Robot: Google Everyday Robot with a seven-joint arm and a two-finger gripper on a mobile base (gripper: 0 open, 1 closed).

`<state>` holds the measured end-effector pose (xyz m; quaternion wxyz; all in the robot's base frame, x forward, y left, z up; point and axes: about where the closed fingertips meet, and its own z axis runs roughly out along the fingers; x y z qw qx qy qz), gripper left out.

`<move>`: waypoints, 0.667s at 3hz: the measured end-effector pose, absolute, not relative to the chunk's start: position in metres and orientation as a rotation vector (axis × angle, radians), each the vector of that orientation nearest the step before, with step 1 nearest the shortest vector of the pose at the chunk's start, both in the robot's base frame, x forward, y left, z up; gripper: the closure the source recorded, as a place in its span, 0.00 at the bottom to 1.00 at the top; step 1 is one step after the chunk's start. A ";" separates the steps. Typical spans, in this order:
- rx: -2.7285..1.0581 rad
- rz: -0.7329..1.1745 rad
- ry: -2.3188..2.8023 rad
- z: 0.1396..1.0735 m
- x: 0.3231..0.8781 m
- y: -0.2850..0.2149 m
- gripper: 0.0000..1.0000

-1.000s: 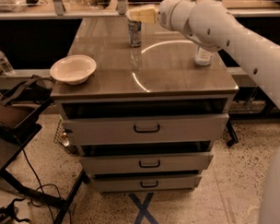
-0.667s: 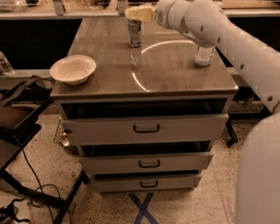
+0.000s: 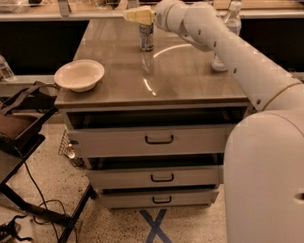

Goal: Move redbull can near paper bowl

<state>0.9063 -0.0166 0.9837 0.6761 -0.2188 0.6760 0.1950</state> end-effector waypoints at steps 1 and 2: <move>-0.465 0.464 1.551 0.955 0.909 -0.005 0.00; -0.456 0.473 1.590 0.929 0.908 0.000 0.00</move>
Offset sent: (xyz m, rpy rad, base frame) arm -0.0004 0.0174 -0.0854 0.0204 0.1268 -0.0187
